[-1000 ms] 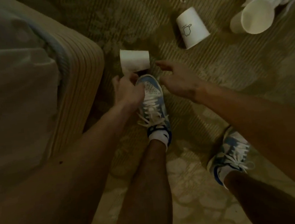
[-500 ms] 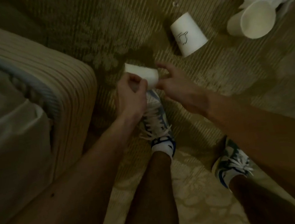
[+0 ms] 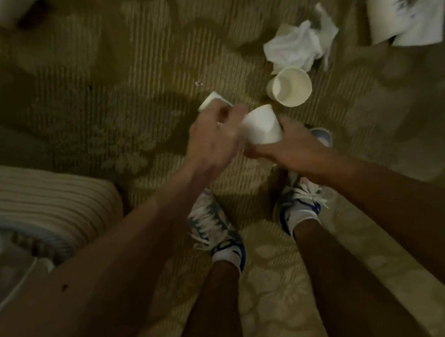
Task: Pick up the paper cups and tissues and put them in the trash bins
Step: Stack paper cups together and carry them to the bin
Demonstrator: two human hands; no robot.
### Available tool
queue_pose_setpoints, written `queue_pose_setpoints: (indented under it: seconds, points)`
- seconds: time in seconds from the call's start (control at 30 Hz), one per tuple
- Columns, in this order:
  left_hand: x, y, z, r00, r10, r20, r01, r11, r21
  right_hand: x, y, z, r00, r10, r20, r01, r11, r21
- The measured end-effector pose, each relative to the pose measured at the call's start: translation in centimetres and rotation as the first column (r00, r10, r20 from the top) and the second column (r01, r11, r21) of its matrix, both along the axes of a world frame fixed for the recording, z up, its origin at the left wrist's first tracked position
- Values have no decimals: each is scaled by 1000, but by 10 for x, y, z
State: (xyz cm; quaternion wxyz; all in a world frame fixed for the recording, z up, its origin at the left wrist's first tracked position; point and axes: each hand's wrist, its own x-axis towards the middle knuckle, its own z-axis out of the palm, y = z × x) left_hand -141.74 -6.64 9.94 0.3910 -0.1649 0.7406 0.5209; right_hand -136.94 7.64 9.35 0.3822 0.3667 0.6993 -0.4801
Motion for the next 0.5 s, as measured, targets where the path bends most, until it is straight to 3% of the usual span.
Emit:
queue_pose_setpoints:
  seconds: [0.1, 0.27, 0.4, 0.5]
  points:
    - [-14, 4, -23, 995, 104, -1, -103, 984, -146, 3, 18, -10, 997, -66, 39, 67, 998, -22]
    - [-24, -3, -68, 991, -106, 87, 123, 968, -221, 21, 29, -34, 992, -98, 83, 106, 990, -92]
    - [-23, 0, -97, 969, -172, 177, 215, 941, -261, 33, 37, -51, 988, -113, 109, 125, 987, -105]
    - [-16, 5, -115, 965, -213, 151, 252, 911, -327, 37, 43, -57, 976, -169, 140, 185, 976, -114]
